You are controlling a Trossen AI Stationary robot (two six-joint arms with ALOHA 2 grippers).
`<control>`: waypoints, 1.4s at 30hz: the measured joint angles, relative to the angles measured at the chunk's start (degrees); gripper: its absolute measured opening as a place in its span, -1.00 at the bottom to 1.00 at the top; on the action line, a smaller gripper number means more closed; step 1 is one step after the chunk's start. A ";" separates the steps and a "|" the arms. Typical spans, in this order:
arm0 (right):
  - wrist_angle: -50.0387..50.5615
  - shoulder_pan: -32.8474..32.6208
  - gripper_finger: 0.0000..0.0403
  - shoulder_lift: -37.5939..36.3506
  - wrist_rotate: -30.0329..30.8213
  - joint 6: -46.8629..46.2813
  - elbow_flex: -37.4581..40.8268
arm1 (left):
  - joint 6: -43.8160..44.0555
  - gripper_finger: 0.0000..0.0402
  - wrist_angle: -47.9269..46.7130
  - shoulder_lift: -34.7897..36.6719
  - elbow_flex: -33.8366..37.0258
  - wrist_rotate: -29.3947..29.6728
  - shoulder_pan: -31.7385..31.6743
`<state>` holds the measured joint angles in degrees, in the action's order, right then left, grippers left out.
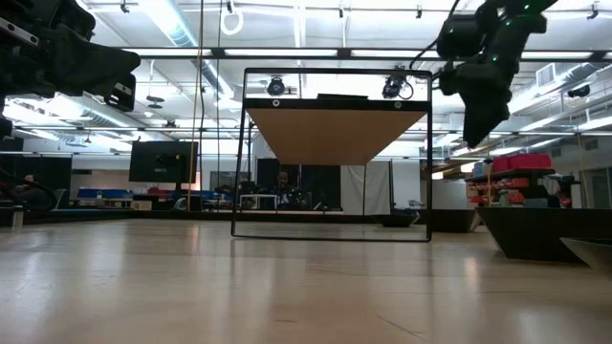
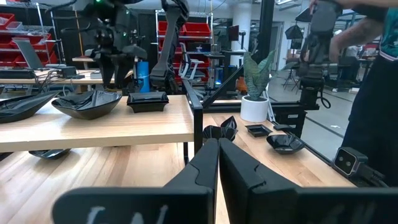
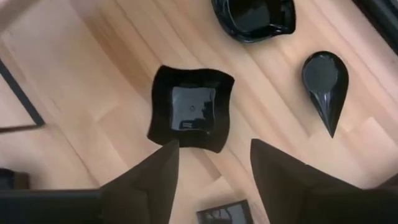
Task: Pick & Place Mini shaped plates
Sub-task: Stack the distorted square plate on top of the distorted square plate on the shelf
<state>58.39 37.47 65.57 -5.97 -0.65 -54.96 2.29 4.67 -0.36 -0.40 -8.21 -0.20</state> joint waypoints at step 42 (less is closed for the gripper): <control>-24.03 -13.99 0.05 2.01 17.31 -14.66 16.73 | 0.03 -0.91 0.00 0.00 0.00 0.00 0.02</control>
<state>34.36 23.48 67.58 11.34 -15.31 -38.23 2.32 4.67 -0.36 -0.40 -8.21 -0.19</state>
